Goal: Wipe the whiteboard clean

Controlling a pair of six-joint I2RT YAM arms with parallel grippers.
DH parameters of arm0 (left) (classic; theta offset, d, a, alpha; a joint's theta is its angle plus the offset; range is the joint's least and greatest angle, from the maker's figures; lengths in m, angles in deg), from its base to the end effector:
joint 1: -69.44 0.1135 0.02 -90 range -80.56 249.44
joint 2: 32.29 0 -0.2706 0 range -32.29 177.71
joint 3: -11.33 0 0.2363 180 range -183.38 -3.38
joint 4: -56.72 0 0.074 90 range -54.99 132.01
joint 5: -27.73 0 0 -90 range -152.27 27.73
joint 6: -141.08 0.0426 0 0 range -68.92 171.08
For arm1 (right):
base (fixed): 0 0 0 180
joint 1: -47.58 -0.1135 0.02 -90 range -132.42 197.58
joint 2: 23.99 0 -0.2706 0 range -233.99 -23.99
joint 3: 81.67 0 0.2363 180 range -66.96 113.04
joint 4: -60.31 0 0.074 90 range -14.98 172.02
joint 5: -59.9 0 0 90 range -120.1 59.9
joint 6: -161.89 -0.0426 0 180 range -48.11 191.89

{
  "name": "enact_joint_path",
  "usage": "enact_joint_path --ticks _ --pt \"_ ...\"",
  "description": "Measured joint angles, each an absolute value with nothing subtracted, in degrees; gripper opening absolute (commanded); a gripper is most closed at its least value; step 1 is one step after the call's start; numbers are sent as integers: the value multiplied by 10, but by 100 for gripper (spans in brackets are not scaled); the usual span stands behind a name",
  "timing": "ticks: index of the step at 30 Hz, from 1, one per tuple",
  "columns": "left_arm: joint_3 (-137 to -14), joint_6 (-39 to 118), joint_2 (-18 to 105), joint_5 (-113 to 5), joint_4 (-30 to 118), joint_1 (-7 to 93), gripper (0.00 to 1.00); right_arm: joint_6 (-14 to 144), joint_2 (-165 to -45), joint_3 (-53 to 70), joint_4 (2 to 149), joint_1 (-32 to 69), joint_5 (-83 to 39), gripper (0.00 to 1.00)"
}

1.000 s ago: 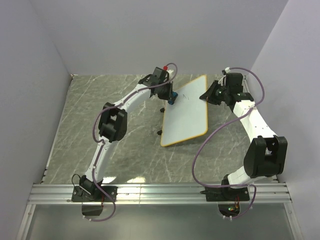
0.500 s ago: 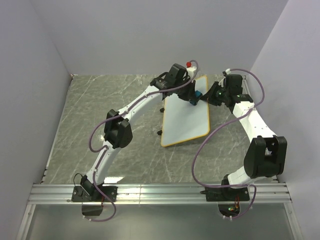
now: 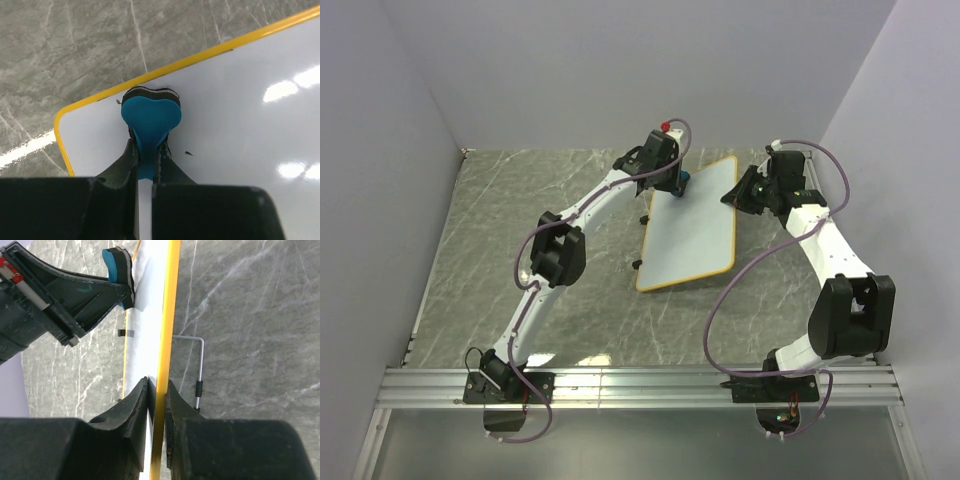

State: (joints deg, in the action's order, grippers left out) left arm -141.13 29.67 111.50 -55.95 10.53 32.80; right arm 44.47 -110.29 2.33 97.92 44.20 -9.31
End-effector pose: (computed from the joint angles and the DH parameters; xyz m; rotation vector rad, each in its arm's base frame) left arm 0.4499 -0.3405 0.2381 0.3679 2.2778 -0.6630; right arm 0.3245 0.0343 0.3010 0.2861 2.2900 0.6920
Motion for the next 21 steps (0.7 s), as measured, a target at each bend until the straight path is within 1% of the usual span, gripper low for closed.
enact_joint_path --ticks 7,11,16,21 --pt "-1406 292 1119 -583 116 328 0 433 -1102 22 977 441 -93 0" --pt "-1375 287 1105 -589 137 330 0 430 -1092 6 967 441 -93 0" --pt "-1345 276 1088 -569 161 333 0 430 -1081 -10 953 438 -93 0" --pt "-1347 274 1085 -528 174 333 0 430 -1079 -10 954 438 -94 0"
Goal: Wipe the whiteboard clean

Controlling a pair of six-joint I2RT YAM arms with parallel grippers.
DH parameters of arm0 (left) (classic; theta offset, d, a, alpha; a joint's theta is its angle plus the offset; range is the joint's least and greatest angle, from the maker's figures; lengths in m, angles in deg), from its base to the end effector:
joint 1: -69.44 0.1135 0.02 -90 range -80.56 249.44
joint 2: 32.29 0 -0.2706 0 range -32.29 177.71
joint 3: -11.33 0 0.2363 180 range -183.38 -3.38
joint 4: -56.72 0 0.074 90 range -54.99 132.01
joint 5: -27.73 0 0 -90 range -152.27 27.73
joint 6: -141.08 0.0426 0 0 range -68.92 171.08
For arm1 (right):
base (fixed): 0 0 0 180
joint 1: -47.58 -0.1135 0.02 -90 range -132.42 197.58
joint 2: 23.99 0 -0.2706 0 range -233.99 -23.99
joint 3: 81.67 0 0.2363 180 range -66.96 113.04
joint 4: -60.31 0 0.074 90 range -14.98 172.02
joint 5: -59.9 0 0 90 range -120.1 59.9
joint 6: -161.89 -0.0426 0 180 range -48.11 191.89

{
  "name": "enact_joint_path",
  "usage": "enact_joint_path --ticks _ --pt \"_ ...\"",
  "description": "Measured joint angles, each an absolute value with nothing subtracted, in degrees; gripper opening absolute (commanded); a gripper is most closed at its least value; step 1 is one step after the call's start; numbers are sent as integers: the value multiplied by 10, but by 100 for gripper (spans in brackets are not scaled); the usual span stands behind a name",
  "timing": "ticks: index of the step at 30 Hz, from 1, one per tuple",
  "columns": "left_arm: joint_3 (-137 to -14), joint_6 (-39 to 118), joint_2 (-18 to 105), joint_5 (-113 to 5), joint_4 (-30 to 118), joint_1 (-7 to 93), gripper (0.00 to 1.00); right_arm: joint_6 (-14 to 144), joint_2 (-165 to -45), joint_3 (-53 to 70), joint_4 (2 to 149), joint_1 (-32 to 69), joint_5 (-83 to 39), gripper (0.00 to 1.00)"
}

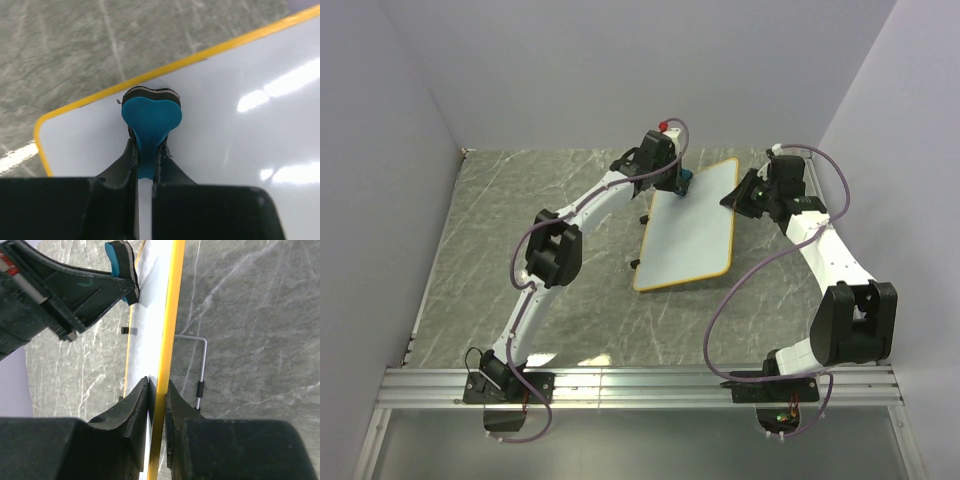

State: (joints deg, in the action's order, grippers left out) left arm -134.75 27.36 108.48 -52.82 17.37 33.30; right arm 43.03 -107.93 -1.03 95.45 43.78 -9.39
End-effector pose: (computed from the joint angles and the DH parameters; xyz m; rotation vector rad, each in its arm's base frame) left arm 0.4490 -0.3365 0.2416 0.3430 2.2352 -0.7607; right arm 0.3148 0.0360 0.2982 0.2980 2.2674 0.7088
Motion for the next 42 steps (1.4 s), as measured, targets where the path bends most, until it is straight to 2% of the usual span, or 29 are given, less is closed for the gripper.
enact_joint_path --ticks 13,17,22,24,25,27,28,32,34,37,42 --pt "-1244 227 988 -435 233 308 0 433 -1079 -18 929 434 -89 0" --pt "-1179 214 938 -452 202 339 0 434 -1098 -18 896 416 -68 0" --pt "-1115 217 871 -522 156 436 0 435 -1108 -18 878 404 -53 1" --pt "-1073 221 835 -559 142 483 0 435 -1110 -17 876 404 -52 8" --pt "-1050 223 817 -575 135 507 0 435 -1111 -17 876 404 -51 17" --pt "-996 226 780 -602 129 540 0 437 -1113 -15 874 404 -49 27" --pt "-974 228 766 -611 122 551 0 443 -1114 -14 875 404 -50 35" --pt "-861 230 708 -636 114 572 0 471 -1130 -17 928 386 -31 52" --pt "-818 232 693 -638 105 577 0 482 -1133 -15 949 382 -22 67" --pt "-768 232 682 -638 100 585 0 493 -1131 -8 970 381 -19 78" --pt "-733 234 679 -637 96 595 0 497 -1126 -4 1018 376 -21 86"
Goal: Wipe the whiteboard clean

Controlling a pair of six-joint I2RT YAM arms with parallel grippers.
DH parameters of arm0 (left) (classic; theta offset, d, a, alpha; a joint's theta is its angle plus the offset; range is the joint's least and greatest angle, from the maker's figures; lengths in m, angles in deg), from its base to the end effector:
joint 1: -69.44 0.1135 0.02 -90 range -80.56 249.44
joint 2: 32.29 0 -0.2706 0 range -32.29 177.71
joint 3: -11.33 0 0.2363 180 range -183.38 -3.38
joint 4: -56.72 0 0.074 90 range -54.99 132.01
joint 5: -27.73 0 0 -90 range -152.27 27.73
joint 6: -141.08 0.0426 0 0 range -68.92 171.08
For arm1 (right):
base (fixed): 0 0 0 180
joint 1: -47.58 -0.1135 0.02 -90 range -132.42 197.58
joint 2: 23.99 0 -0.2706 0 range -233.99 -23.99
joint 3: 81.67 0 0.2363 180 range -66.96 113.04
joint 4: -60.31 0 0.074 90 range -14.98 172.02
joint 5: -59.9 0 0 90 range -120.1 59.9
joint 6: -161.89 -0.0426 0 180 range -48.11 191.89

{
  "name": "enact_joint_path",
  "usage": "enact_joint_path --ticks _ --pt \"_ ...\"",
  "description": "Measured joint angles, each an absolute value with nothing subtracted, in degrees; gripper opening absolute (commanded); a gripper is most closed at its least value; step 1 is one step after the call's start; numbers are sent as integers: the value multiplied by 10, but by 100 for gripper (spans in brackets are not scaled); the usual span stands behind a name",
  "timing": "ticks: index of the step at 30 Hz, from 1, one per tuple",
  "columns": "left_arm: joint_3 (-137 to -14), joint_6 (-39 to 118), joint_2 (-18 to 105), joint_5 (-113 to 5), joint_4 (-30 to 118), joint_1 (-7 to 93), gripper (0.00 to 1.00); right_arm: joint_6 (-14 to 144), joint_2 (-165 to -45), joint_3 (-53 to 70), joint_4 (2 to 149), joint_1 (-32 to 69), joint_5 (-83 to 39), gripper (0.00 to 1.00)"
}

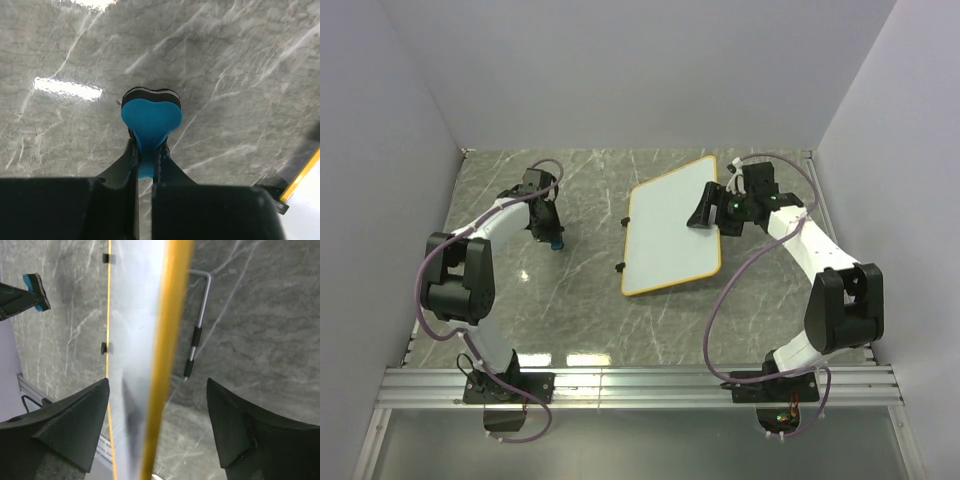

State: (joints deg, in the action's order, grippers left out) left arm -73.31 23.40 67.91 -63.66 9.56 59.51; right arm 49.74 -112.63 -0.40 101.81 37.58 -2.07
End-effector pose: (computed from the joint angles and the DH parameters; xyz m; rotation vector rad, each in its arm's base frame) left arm 0.3439 -0.0592 0.2128 -0.4209 2.6443 -0.1787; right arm 0.3130 0.0755 0.2697 0.0312 2.4652 0.8438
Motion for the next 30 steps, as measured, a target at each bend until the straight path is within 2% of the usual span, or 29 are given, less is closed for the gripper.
enact_joint_path --ticks 4,8,10,11,14,16,17,19,21,24,25,30 --pt "-730 234 679 -635 96 596 0 501 -1110 29 1055 376 -28 96" --pt "-730 234 680 -634 96 596 0 507 -1081 79 1074 376 -44 98" --pt "-729 234 682 -631 96 598 4 510 -1060 98 1086 376 -59 99" --pt "-728 234 685 -630 96 598 7 512 -1050 104 1092 376 -68 99" --pt "-720 232 704 -625 98 601 29 519 -1014 118 1109 377 -95 99" --pt "-710 231 721 -622 97 602 36 521 -995 118 1115 379 -108 99" --pt "-708 229 726 -618 99 603 44 520 -987 117 1119 381 -113 99" --pt "-708 230 726 -614 100 605 50 519 -970 109 1121 385 -120 100" --pt "-708 231 725 -606 101 606 61 518 -948 95 1124 386 -125 99" --pt "-709 231 720 -599 100 606 93 515 -914 67 1124 386 -128 100" --pt "-709 233 716 -597 98 606 99 514 -900 55 1124 386 -128 100" --pt "-709 227 689 -600 70 605 99 507 -826 7 1125 386 -123 100"
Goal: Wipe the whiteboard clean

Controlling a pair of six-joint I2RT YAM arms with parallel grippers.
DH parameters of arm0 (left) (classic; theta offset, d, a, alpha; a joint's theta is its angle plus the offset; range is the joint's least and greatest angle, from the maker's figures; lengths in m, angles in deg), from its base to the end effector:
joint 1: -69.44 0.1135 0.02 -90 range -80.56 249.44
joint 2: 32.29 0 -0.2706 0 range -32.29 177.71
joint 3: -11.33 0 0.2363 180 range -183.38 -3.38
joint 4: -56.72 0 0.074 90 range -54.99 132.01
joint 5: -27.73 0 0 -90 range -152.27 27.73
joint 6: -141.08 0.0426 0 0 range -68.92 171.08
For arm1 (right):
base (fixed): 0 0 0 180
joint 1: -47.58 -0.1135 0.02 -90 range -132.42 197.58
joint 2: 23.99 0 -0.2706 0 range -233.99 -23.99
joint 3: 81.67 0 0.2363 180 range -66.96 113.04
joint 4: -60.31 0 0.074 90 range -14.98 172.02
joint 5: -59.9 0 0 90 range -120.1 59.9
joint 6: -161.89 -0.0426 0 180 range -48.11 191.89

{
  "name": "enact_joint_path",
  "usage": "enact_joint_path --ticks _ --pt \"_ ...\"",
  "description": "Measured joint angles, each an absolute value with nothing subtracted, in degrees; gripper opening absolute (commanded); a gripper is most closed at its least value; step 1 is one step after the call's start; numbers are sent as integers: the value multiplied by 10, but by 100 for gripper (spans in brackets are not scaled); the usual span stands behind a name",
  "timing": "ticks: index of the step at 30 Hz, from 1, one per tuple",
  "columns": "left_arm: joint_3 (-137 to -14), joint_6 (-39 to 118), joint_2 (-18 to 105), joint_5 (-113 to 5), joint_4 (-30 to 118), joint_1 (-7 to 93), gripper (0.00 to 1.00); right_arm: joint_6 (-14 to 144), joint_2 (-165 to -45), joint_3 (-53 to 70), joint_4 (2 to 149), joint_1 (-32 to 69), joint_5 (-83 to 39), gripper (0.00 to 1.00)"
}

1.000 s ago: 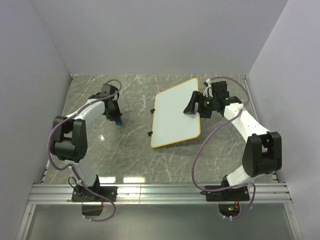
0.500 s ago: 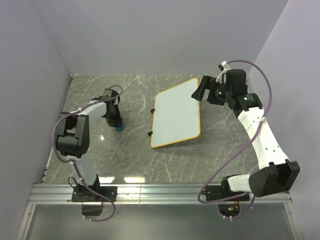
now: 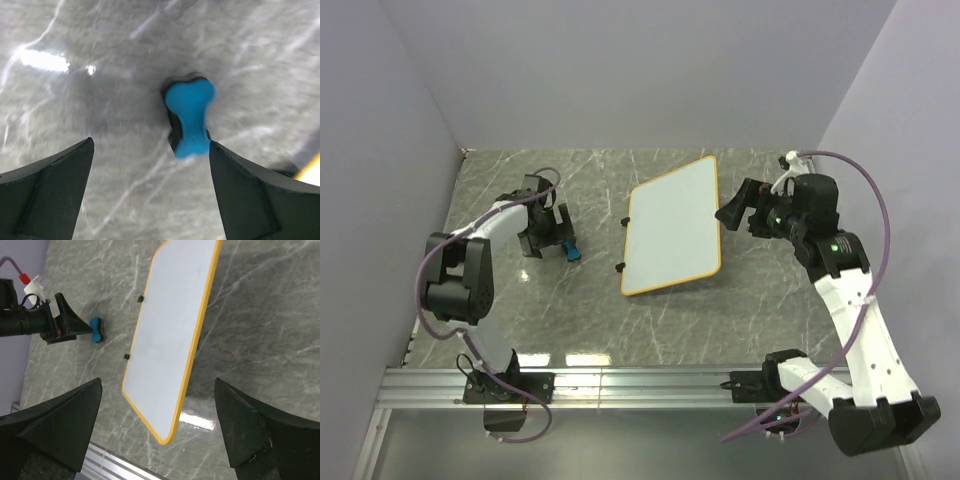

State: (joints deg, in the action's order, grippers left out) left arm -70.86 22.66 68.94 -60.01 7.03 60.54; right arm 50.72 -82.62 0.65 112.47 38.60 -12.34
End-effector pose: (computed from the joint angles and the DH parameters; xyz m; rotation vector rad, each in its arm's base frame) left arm 0.3340 -0.0540 0.1932 -0.4635 2.7554 -0.2201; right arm 0.1918 0.0435 0.3849 0.0287 2.1047 0.6407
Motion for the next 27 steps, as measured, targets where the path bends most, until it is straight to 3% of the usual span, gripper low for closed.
enact_joint_path --ticks 9,18,27 --pt "-708 172 517 -604 19 593 99 444 -690 -58 1130 376 -77 100" --pt "-707 123 299 -563 -21 495 100 390 -535 -111 1181 372 -49 100" --pt "-705 91 182 -505 -29 447 99 359 -428 -167 1240 372 -32 100"
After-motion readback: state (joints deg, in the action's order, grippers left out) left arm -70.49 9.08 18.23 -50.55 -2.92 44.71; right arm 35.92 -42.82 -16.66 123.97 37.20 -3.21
